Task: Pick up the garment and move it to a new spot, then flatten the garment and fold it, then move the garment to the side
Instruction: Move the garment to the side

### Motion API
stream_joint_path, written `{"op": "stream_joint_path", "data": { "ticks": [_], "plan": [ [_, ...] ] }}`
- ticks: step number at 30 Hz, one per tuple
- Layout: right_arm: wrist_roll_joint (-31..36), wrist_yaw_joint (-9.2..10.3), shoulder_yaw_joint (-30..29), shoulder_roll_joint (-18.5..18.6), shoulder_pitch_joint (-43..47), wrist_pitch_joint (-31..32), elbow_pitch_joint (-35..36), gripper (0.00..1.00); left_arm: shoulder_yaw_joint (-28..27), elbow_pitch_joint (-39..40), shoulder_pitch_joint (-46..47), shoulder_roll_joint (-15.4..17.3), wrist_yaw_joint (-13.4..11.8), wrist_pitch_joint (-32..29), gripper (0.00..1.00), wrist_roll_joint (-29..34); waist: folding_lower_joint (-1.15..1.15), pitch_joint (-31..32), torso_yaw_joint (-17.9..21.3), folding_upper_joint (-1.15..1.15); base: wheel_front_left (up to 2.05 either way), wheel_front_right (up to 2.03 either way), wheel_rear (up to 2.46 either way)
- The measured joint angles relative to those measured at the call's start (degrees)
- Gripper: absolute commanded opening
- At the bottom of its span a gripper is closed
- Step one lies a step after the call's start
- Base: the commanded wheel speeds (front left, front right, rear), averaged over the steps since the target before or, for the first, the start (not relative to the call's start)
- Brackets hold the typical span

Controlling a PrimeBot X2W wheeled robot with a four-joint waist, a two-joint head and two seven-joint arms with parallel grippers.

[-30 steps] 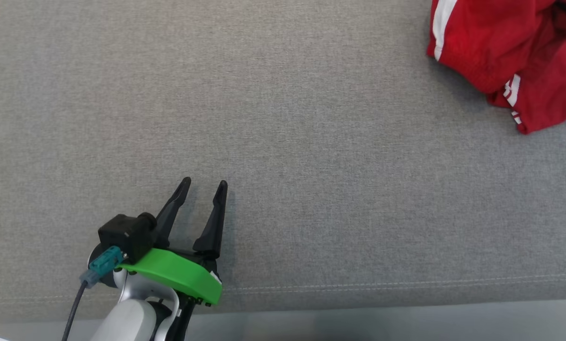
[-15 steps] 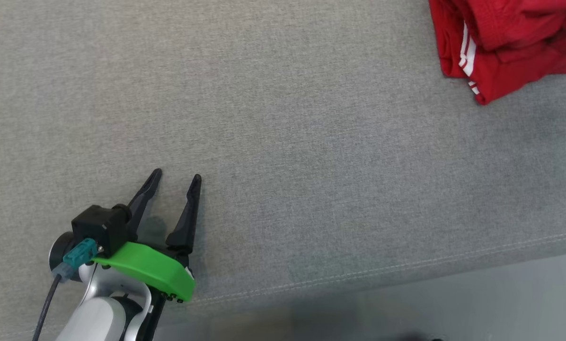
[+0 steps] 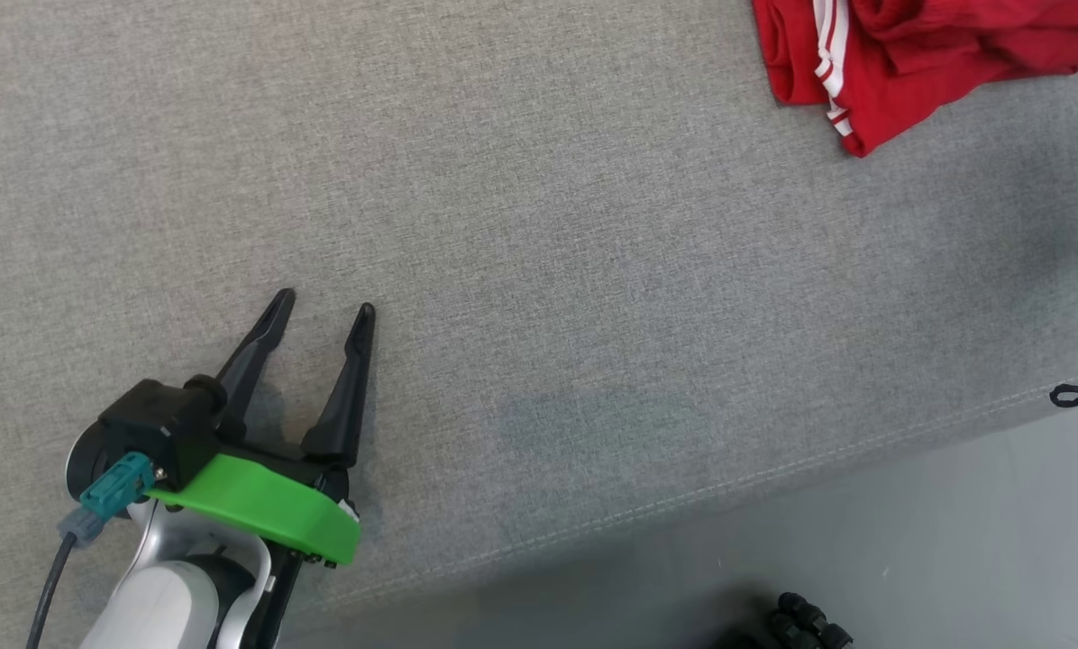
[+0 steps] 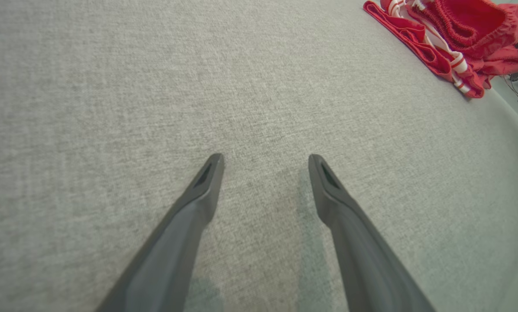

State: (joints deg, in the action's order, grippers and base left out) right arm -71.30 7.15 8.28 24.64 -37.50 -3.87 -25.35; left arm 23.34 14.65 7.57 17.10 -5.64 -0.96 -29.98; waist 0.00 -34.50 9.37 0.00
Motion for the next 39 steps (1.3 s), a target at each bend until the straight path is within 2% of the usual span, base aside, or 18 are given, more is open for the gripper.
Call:
{"op": "stream_joint_path", "data": {
  "ticks": [7,12,15,19,25,28,34,39],
  "plan": [
    [5.3,0.00,3.5,1.1,-0.1,-2.5,-1.9,1.00,-0.1,0.4,0.1,-0.8,0.0,0.0,1.00,-0.1,0.00,0.2,0.4,0.00,0.00,0.00,0.00],
    [9.7,0.00,4.3,3.6,-0.1,-6.4,-0.2,1.00,0.3,-0.4,0.1,-2.2,-0.3,-0.5,1.00,-0.6,0.00,1.2,-0.4,0.00,0.00,0.00,0.00],
    [13.2,0.01,5.0,6.3,-0.2,-8.4,1.5,1.00,0.6,-1.1,0.1,-3.2,-0.4,-0.5,1.00,-1.0,0.00,2.1,-1.4,0.00,0.00,0.00,0.00],
    [17.6,0.01,7.3,8.1,-0.8,-8.4,1.8,1.00,1.0,-1.5,0.0,-3.7,-0.4,-0.5,1.00,-1.1,0.00,2.8,-2.6,0.00,0.00,0.00,0.00],
    [19.4,0.02,10.6,5.5,-1.7,-7.6,-0.9,1.00,1.9,-2.2,0.1,-5.4,-0.4,-0.5,1.00,-1.6,0.00,3.7,-4.9,0.00,0.00,0.00,0.00],
    [19.3,0.02,10.7,4.2,-1.7,-6.6,-3.2,1.00,2.4,-2.5,0.1,-5.7,-0.4,-0.5,1.00,-1.6,0.00,4.1,-6.2,0.00,0.00,0.00,0.00],
    [19.7,0.03,9.4,4.1,-1.7,-6.1,-9.8,1.00,2.2,-3.4,0.1,-5.8,-0.4,0.1,1.00,-1.9,0.00,4.6,-8.7,0.00,0.00,0.00,0.00],
    [20.5,0.04,9.4,2.1,-1.7,-7.0,-10.9,1.00,1.3,-4.9,0.0,-6.5,-0.4,1.6,1.00,-2.3,0.00,5.9,-9.8,0.00,0.00,0.00,0.00]
  ]
}}
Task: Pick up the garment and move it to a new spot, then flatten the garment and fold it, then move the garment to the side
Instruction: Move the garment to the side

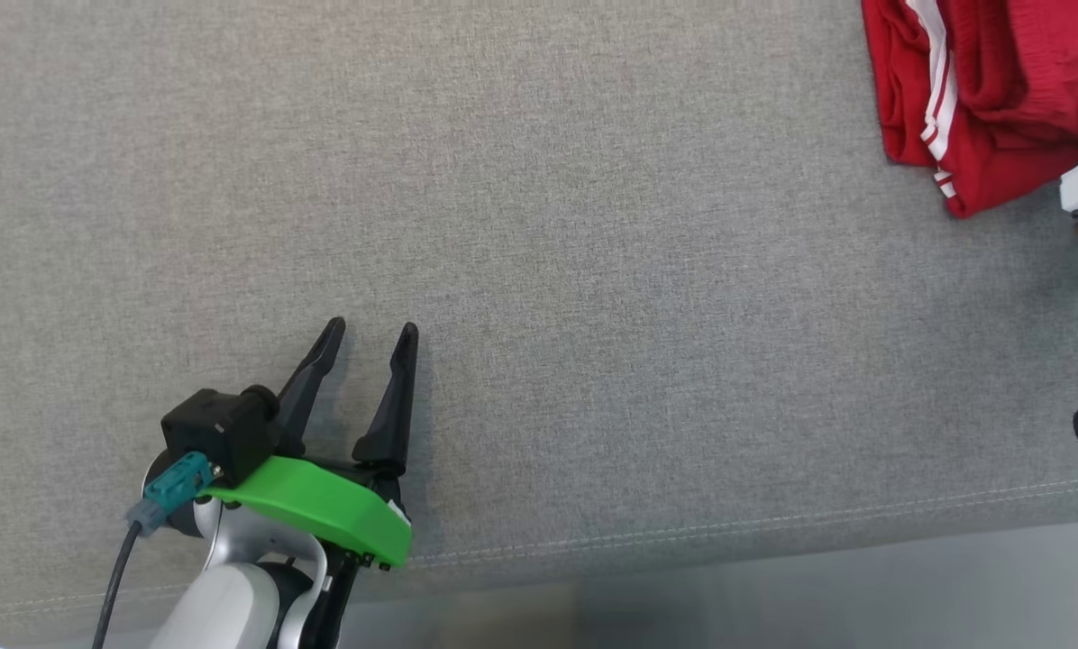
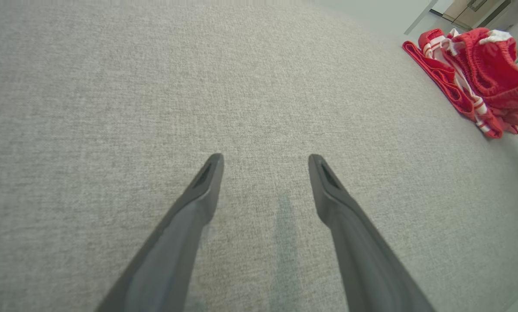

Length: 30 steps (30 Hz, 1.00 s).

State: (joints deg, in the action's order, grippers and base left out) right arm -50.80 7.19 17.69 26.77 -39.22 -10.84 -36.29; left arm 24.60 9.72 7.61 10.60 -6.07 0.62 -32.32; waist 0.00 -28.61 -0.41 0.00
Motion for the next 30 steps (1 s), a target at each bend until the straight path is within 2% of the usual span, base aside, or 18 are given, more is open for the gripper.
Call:
{"op": "stream_joint_path", "data": {
  "ticks": [4,13,22,30],
  "plan": [
    [1.5,-0.01,0.3,-0.3,0.1,-1.6,0.5,1.00,-0.5,-1.5,-0.1,-0.1,0.0,1.2,1.00,-0.2,0.00,1.8,-0.1,0.00,0.00,0.00,0.00],
    [8.0,0.00,0.5,3.3,6.0,-3.3,2.9,1.00,-3.9,-5.3,-2.6,0.7,0.0,4.7,1.00,-0.1,0.00,7.5,0.5,0.00,0.00,0.00,0.00],
    [13.1,-0.01,3.2,3.3,12.9,-3.6,9.2,1.00,-5.8,-9.2,-5.8,2.9,0.0,7.6,1.00,1.8,0.00,14.2,1.4,0.00,0.00,0.00,0.00],
    [16.0,-0.01,2.7,0.7,22.2,-3.6,14.3,1.00,-5.8,-11.4,-9.2,4.2,-0.1,9.8,1.00,4.4,0.00,20.1,1.0,0.00,0.00,0.00,0.00]
  ]
}}
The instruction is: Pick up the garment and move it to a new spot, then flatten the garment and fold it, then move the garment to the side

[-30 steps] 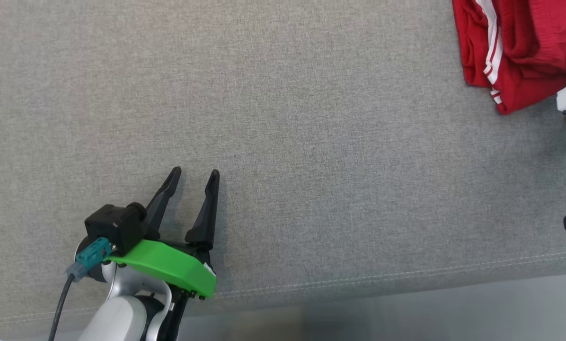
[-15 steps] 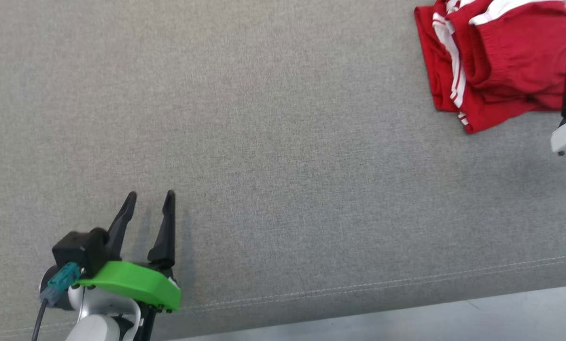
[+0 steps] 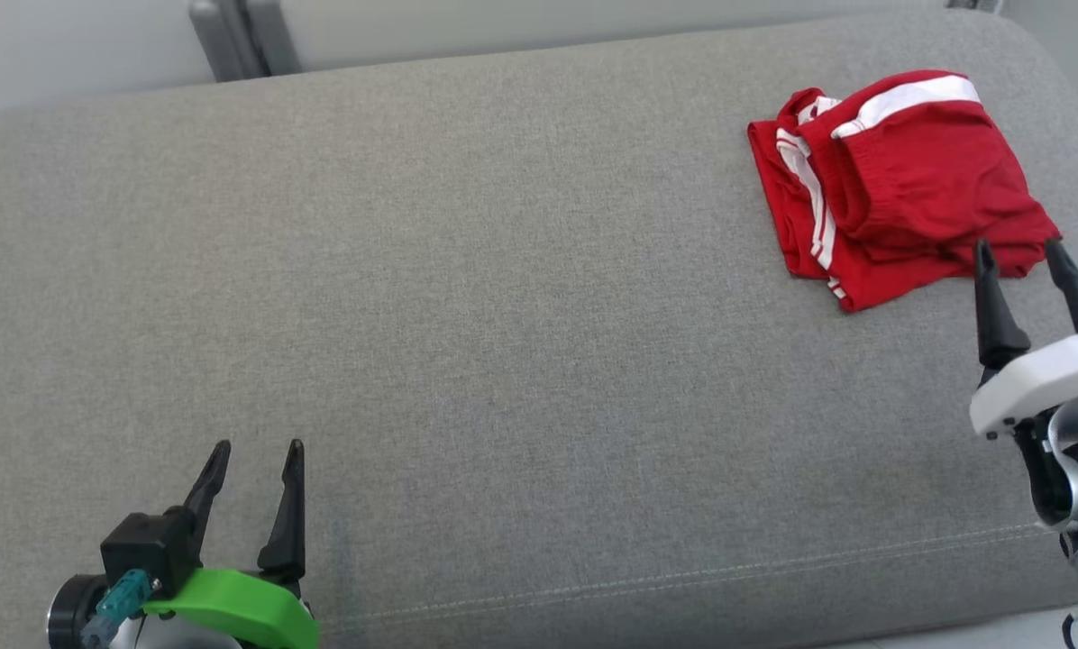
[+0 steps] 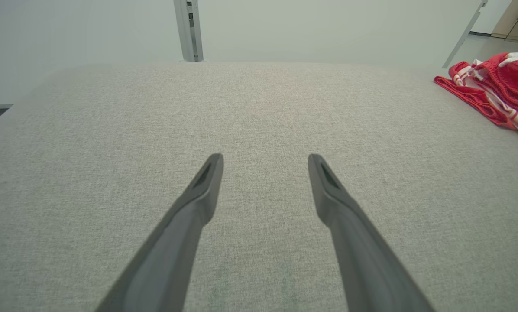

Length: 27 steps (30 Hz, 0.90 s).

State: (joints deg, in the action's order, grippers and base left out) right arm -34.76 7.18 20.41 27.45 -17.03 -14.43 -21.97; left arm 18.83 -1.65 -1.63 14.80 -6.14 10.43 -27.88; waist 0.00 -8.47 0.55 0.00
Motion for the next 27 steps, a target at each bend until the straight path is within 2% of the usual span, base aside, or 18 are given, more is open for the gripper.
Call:
{"op": "stream_joint_path", "data": {
  "ticks": [12,21,22,27],
  "plan": [
    [6.7,0.00,-3.1,-3.6,12.9,0.0,5.0,1.00,-0.6,-2.0,-5.6,0.3,-0.5,0.8,1.00,0.9,0.00,6.1,-1.5,0.00,0.00,0.00,0.00],
    [8.7,0.00,-4.4,-6.4,16.6,0.0,8.6,1.00,-1.2,-2.0,-6.9,0.1,-0.5,1.5,1.00,1.0,0.00,7.8,-2.4,0.00,0.00,0.00,0.00],
    [9.0,0.00,-4.5,-6.7,17.0,0.0,8.8,0.00,-1.4,-1.5,-7.0,0.1,-0.5,1.8,0.00,1.3,0.00,8.0,-2.4,0.00,0.00,0.00,0.00],
    [9.1,-0.09,-3.4,-9.7,19.3,0.1,6.3,0.00,-0.3,-4.2,-7.2,-1.7,-0.5,1.6,0.00,1.2,0.00,8.0,-2.4,0.00,0.00,0.00,0.00]
  ]
}}
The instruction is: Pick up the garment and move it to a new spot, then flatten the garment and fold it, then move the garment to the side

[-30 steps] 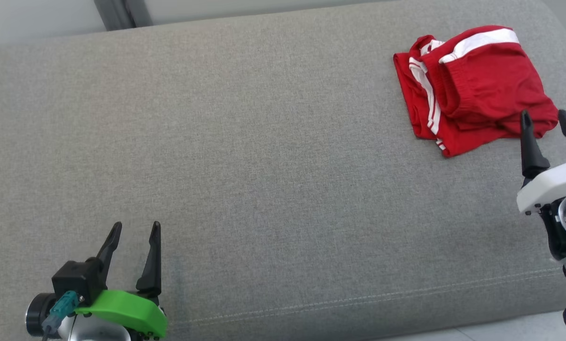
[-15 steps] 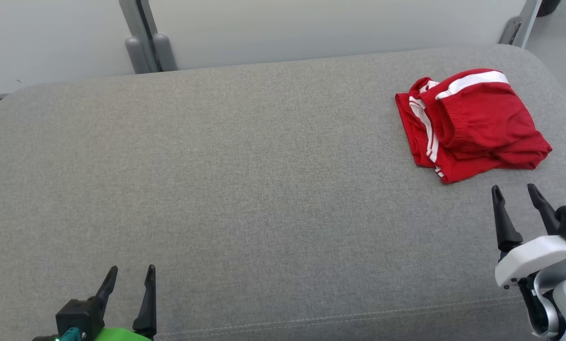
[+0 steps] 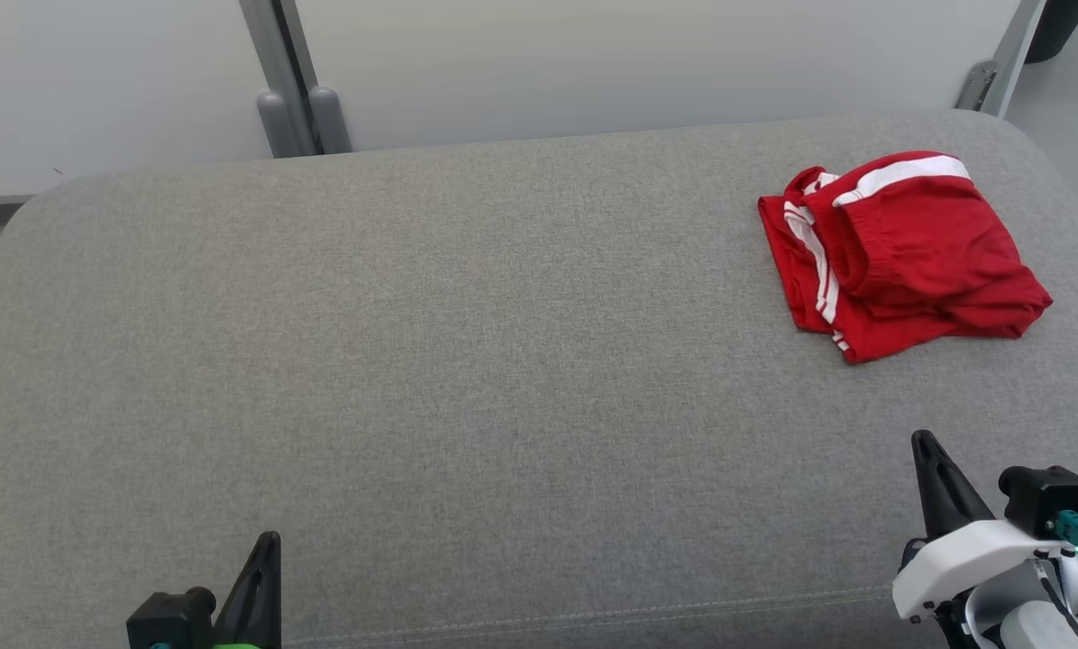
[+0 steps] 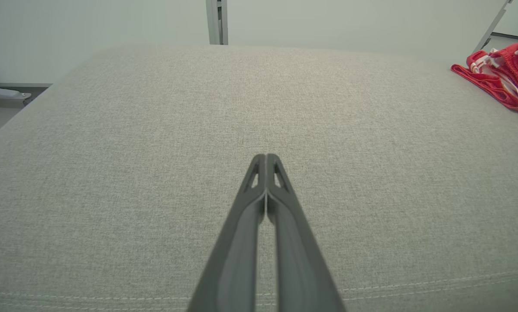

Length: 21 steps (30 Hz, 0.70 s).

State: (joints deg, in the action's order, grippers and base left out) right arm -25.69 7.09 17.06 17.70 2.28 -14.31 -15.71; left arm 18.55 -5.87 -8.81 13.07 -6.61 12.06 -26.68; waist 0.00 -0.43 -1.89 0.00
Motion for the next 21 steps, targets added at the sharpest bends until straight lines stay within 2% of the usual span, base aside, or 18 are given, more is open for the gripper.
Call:
{"op": "stream_joint_path", "data": {
  "ticks": [7,13,21],
  "plan": [
    [-3.2,-0.67,-1.3,-0.9,0.5,0.8,-0.1,0.00,-0.3,0.0,0.0,-0.6,0.6,-0.4,0.00,-2.8,0.00,0.0,0.1,0.00,0.00,0.00,0.00],
    [-8.9,-1.56,-2.7,-1.9,0.5,2.4,0.0,0.00,-1.8,0.0,0.0,-1.3,1.1,-1.4,0.00,-8.8,0.00,0.0,0.3,0.00,0.00,0.00,0.00],
    [-13.8,-2.56,-4.7,-3.3,0.4,3.9,0.0,0.00,-3.5,-0.2,0.0,-2.1,2.1,-2.6,0.00,-13.6,0.00,0.0,0.4,0.00,0.00,0.00,0.00]
  ]
}}
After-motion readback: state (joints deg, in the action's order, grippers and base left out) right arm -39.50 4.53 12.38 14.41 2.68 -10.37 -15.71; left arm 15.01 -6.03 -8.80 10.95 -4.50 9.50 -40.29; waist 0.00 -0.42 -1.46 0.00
